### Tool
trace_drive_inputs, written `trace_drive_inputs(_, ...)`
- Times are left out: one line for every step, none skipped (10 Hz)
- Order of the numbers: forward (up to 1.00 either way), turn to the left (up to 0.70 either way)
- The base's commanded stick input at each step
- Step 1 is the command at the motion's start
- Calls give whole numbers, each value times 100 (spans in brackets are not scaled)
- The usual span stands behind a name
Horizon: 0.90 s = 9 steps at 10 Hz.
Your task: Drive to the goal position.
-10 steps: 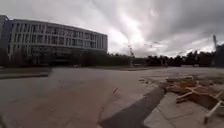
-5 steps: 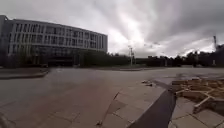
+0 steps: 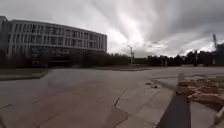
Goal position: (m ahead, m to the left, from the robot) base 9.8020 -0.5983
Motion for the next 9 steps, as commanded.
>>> trace_drive_inputs(70,0)
trace_drive_inputs(70,0)
trace_drive_inputs(70,0)
trace_drive_inputs(70,0)
trace_drive_inputs(70,0)
trace_drive_inputs(70,0)
trace_drive_inputs(70,0)
trace_drive_inputs(70,0)
trace_drive_inputs(70,0)
